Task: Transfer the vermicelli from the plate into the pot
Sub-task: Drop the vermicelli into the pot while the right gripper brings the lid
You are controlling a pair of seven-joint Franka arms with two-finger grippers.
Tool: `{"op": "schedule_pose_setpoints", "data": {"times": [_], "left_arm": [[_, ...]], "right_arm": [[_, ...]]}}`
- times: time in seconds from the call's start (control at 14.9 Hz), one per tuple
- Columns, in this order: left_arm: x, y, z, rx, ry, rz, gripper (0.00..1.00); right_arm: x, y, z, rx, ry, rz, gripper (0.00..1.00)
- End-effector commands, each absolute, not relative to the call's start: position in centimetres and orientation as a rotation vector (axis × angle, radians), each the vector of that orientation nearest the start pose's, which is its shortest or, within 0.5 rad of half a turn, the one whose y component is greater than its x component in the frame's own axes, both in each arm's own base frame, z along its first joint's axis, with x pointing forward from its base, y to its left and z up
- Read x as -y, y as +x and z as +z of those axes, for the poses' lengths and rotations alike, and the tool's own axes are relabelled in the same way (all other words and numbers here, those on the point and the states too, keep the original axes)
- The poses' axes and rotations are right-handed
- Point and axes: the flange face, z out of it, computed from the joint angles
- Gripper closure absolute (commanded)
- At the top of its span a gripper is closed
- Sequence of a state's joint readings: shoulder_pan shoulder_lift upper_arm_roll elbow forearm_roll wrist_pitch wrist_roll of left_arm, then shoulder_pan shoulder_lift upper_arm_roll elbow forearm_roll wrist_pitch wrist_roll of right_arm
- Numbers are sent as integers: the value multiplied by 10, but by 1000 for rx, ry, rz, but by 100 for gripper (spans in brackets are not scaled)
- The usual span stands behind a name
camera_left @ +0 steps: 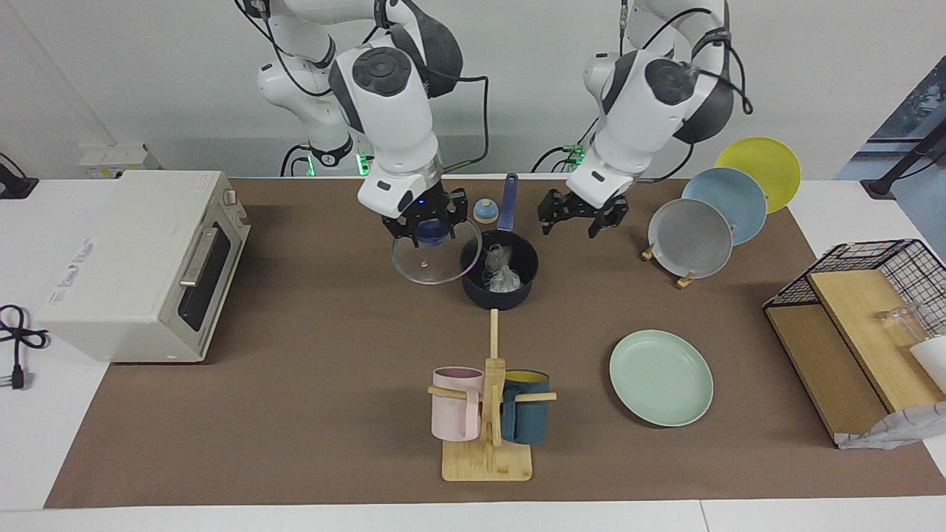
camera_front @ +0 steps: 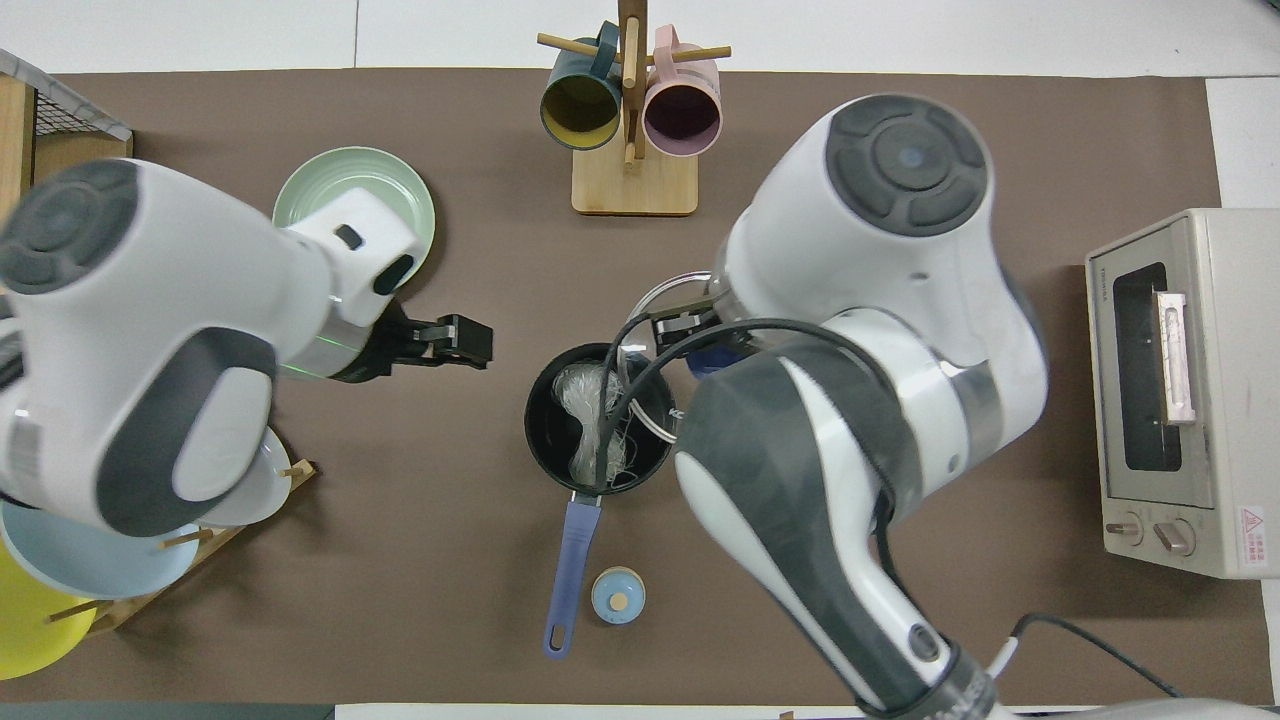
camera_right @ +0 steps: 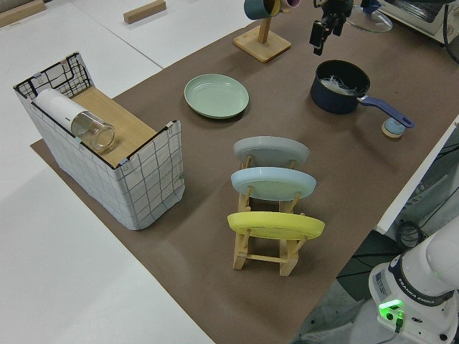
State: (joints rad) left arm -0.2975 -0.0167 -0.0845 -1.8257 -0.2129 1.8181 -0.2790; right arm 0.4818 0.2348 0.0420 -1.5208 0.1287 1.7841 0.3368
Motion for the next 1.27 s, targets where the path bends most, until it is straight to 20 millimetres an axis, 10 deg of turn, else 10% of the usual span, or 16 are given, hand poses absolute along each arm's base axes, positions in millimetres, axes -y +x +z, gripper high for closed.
{"op": "schedule_pose_setpoints", "data": {"times": [0.0, 0.2, 0.54, 1.21], "left_arm": [[170, 524, 571, -110, -3332, 97, 0], [123, 537, 584, -93, -3272, 41, 0], [68, 543, 576, -164, -3217, 46, 0], [73, 535, 601, -117, -3110, 128, 0]], "right_arm": [[-393, 528, 514, 207, -3021, -49, 78], [-451, 503, 474, 265, -3112, -71, 78], [-448, 509, 453, 263, -3120, -96, 77], [-433, 501, 433, 187, -3118, 91, 77]]}}
